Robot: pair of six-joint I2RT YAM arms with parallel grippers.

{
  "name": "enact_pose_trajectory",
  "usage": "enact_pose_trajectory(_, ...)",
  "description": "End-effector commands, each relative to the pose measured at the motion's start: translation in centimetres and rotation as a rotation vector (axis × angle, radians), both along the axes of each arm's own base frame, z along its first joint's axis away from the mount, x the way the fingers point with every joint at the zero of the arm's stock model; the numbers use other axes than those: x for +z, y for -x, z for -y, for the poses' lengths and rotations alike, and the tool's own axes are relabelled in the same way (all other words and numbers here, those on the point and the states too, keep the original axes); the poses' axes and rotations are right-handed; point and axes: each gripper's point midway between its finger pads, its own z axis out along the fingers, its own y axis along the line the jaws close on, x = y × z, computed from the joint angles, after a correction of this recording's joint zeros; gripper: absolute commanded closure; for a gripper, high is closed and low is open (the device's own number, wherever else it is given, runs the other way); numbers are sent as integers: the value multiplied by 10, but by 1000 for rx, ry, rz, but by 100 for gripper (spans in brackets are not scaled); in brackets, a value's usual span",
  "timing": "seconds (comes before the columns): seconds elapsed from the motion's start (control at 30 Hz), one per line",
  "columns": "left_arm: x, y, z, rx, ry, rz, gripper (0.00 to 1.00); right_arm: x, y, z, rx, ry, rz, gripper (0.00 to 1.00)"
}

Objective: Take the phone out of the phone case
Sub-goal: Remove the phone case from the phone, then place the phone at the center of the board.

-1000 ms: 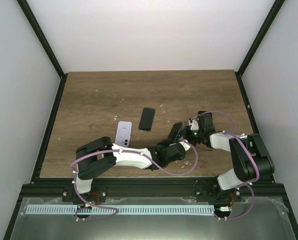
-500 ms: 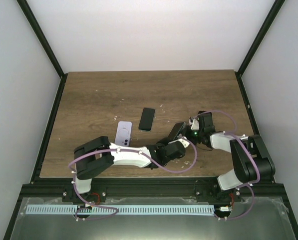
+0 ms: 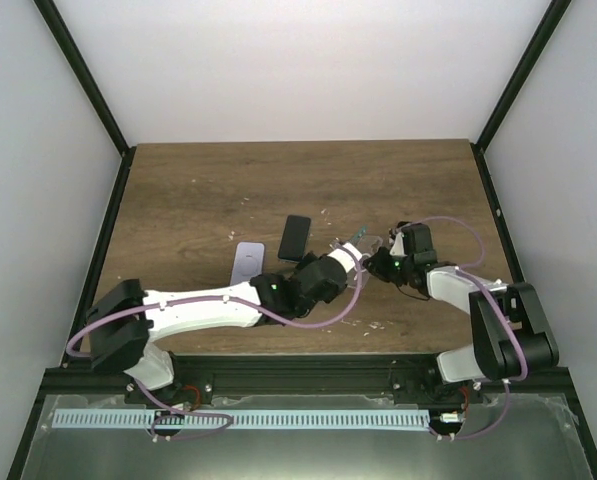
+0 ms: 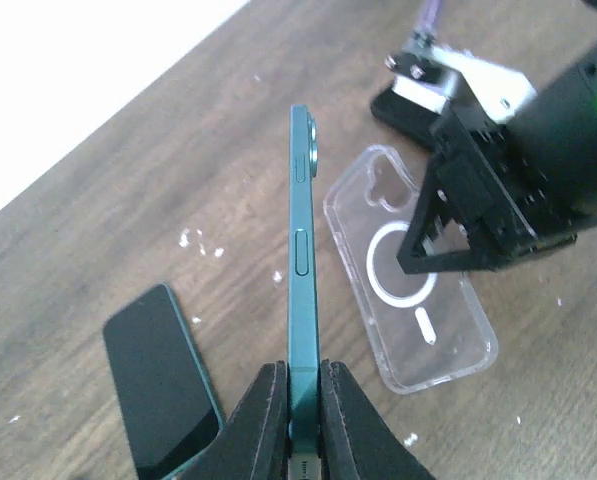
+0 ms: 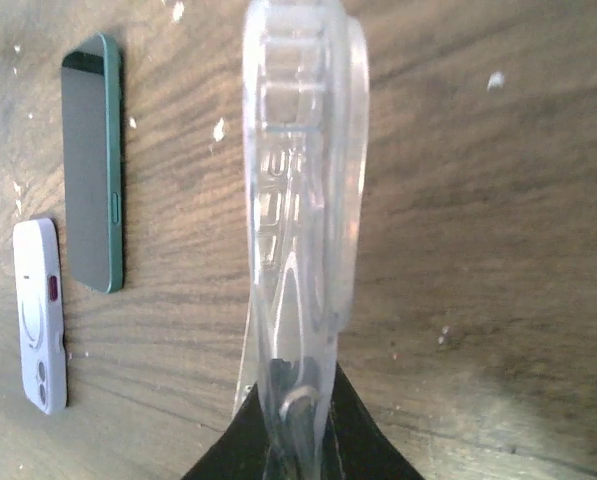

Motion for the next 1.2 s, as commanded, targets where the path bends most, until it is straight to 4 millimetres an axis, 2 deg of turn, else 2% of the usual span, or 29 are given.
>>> enact_pose_trajectory(0.0,23,-14,-18,67,79,39,100,13,-18,24,-60,125,82,99)
enact_pose_trajectory(0.17,4,-43,-35,148,-57,131,100,34,-29,47,-130,118,134,99)
enact_pose_trajectory(0.33,-20,-59,-27,186,-153,176,100,38,-31,70,-193,78,130,99)
enact_pose_trajectory(0.43,-30,-65,-21,199,-170,184,100,41,-31,76,-206,59,134,99)
enact_pose_trajectory(0.67,-55,-75,-16,262,-233,172,100,44,-30,76,-202,46,145,99)
enact_pose_trajectory(0.97,-114,-72,-18,330,-394,-7,100,42,-30,73,-192,33,135,99)
enact_pose_trajectory(1.07,-123,-71,-22,347,-423,-36,100,42,-29,73,-190,31,134,99)
enact_pose_trajectory(1.17,-124,-72,-21,350,-423,-63,100,41,-29,72,-190,30,134,99)
